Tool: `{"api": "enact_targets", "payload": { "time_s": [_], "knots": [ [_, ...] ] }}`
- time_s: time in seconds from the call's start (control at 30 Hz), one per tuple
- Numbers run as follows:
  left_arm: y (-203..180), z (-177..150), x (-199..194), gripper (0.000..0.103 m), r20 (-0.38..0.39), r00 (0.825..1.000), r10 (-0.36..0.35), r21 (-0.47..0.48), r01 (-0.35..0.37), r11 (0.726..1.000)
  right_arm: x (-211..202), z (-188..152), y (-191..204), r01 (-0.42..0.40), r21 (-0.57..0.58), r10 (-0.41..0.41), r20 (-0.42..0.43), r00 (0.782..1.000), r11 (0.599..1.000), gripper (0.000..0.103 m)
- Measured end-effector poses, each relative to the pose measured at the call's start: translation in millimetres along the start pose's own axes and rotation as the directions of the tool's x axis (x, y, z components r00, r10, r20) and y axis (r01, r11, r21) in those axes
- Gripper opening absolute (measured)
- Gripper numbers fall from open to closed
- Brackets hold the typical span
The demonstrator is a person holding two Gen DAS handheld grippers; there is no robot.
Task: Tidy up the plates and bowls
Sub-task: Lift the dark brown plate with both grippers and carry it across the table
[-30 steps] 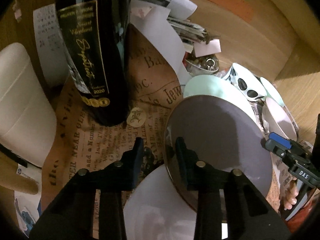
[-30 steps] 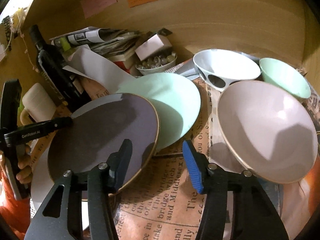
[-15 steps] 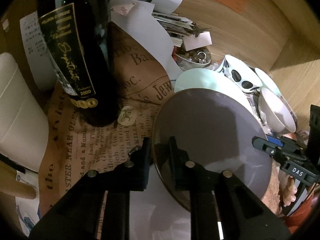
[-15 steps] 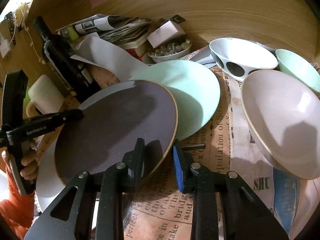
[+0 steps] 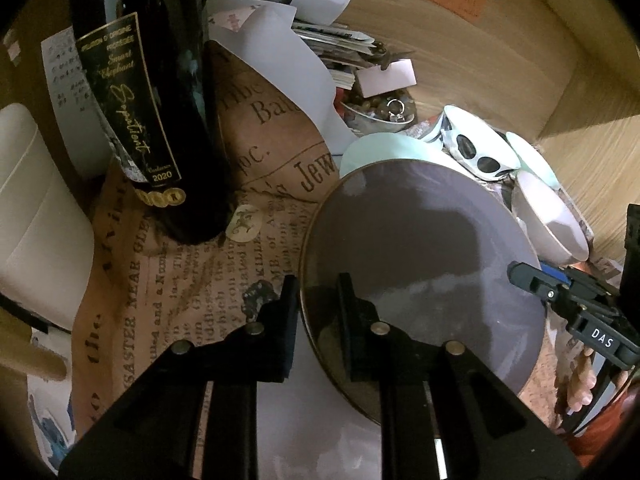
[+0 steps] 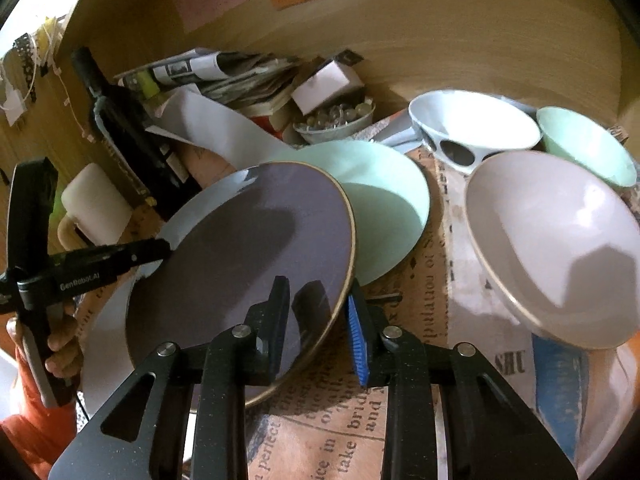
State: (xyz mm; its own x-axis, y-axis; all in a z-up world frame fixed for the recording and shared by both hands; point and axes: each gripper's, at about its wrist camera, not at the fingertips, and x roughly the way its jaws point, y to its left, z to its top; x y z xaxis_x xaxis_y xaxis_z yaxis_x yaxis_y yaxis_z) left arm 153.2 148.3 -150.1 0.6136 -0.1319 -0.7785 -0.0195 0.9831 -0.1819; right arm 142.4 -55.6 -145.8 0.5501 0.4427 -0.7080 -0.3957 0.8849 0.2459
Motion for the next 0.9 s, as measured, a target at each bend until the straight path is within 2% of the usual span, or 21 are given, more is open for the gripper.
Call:
{"api": "enact_targets", "payload": {
  "time_s": [0.33,0.9],
  "knots": [
    [-10,-5,-27,0.017,0.067,0.998,-0.017,0.003,0.017,1.000,-21,0,-1,-0.005,0.014,0.004,0.050,0.999,1.000,0.025],
    [-51,-20,-59,0.017,0.123,0.991,-0.058,0.034,0.054,0.998,-67,-19,-18,0.009,0.038,-0.013,0.112,0.994,0.999,0.025]
  ]
}}
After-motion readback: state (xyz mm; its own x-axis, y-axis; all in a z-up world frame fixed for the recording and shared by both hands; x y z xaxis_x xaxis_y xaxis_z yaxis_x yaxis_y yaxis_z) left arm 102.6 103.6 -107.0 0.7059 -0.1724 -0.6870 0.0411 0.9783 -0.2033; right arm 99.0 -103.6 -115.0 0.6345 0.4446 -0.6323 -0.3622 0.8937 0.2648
